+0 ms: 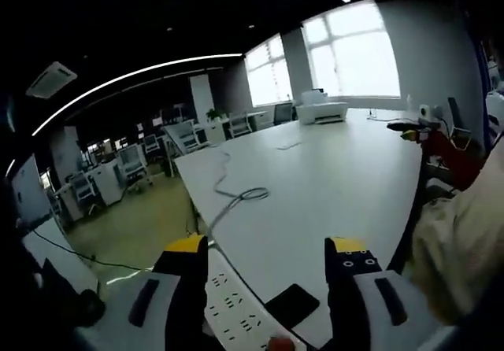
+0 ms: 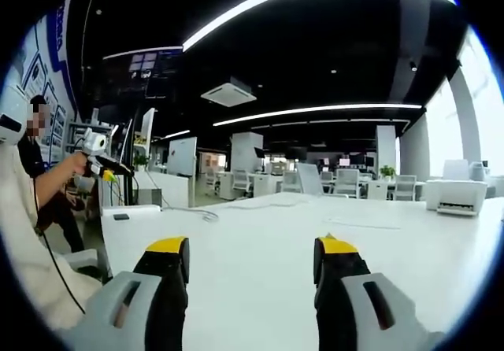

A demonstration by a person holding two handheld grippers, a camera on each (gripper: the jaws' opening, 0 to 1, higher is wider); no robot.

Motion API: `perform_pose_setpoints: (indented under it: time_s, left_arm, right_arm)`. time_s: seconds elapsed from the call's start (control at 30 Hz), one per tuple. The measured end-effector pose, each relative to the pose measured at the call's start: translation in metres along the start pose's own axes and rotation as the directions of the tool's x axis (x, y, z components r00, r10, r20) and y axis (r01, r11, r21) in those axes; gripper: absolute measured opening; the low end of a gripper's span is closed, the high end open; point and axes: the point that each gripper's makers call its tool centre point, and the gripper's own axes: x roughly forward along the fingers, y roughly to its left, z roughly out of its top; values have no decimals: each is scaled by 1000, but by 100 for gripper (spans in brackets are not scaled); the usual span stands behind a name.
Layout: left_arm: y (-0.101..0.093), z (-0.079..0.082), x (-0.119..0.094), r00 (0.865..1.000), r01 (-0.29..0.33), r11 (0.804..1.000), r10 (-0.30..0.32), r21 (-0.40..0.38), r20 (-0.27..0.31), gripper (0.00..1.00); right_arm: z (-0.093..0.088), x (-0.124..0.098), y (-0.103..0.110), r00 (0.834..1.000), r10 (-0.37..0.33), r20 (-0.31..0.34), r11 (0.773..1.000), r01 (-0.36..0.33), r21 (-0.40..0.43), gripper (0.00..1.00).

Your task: Pick up the power strip scattered on the table, fix it on the side mounting bracket of the table, and press the switch

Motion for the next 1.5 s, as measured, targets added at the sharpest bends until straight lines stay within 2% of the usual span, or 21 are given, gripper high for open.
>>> perform_pose_setpoints:
  time_s: [0.1,0.57,0.77,0.93,1.13,1.27,1.5]
  left_arm:
    - [3,-7,0,1000,-8,1000,7,-9,-27,61]
    - [6,-33,-6,996,-17,999,13,-48,-84,61]
    - [16,-45,-11,993,-31,998,24,-61,-113,61]
    - [15,-54,-17,990,-15,997,4,-80,-139,60]
    - [15,-66,-26,982,-2,997,-12,-71,-188,60]
    - [13,-79,-30,972,5,998,-20,-67,-236,60]
    - [19,-93,-31,961,30,997,-49,-73,-272,59]
  right_arm:
    - [0,0,1,1000,3,0,1000,-3,0,60]
    - [-2,3,5,1000,9,-11,1000,-8,2,60]
    - [-3,5,7,1000,13,-17,1000,-13,3,60]
    - [-3,5,7,1000,11,-13,1000,-11,7,60]
    - [-4,5,7,1000,15,-13,1000,-15,12,60]
    - [-5,6,8,1000,16,-12,1000,-16,15,60]
    - [-9,8,7,1000,16,-20,1000,-16,22,59]
